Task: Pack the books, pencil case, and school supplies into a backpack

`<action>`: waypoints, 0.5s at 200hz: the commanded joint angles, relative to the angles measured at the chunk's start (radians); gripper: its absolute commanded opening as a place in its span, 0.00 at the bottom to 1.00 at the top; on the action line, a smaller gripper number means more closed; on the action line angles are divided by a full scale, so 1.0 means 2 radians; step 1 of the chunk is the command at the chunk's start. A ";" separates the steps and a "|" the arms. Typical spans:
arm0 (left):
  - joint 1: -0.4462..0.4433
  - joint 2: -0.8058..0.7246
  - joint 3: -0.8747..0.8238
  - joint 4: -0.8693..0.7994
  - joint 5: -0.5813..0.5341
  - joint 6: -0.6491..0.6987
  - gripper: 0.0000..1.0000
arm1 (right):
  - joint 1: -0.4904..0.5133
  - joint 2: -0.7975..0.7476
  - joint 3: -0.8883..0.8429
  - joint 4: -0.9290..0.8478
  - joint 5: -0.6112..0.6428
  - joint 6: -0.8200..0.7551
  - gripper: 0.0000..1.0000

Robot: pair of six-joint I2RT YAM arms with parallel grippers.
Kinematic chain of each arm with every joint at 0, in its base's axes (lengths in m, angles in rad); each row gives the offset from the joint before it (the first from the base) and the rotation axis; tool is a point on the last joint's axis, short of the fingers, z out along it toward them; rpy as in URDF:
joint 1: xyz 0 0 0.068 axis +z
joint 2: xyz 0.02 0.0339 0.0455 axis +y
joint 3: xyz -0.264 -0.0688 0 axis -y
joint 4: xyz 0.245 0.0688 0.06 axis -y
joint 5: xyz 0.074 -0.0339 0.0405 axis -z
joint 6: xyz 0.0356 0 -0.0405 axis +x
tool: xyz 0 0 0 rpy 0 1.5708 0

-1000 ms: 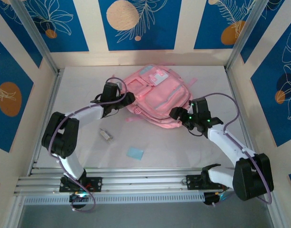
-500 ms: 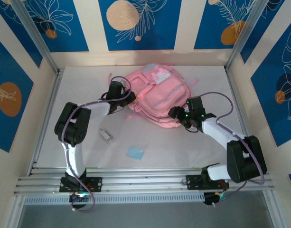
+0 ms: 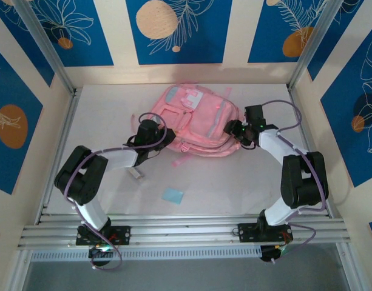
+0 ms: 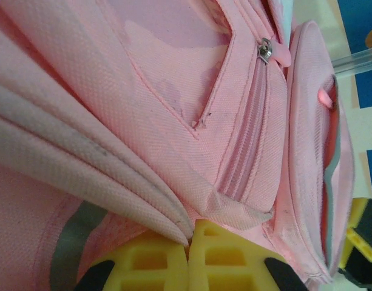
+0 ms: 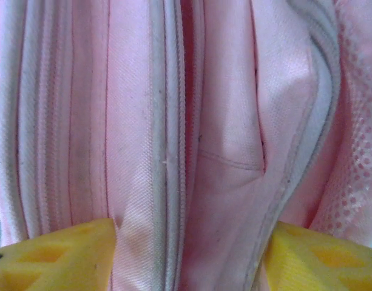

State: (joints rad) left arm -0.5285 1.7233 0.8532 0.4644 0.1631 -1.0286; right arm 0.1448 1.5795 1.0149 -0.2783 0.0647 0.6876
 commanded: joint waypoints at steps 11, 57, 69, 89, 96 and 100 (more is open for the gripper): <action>-0.010 -0.013 -0.011 0.037 -0.004 -0.010 0.00 | 0.040 -0.060 0.027 -0.090 0.043 -0.018 0.71; -0.010 -0.012 -0.012 0.072 0.003 -0.028 0.00 | 0.142 -0.162 0.003 -0.157 0.099 0.026 0.66; -0.011 -0.014 -0.013 0.076 0.006 -0.029 0.00 | 0.169 -0.173 -0.005 -0.145 0.085 0.047 0.61; -0.012 -0.021 -0.017 0.082 0.003 -0.029 0.00 | 0.214 -0.171 -0.024 -0.094 0.065 0.085 0.54; -0.012 -0.023 -0.017 0.083 0.002 -0.029 0.00 | 0.229 -0.163 -0.028 -0.072 0.064 0.095 0.52; -0.013 -0.025 -0.017 0.083 0.002 -0.028 0.00 | 0.238 -0.157 -0.029 -0.060 0.064 0.099 0.51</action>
State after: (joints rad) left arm -0.5350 1.7226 0.8246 0.5411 0.1402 -1.0939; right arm 0.5396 1.2209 1.0023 -0.4896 0.2089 0.7853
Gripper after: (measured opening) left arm 0.048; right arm 0.530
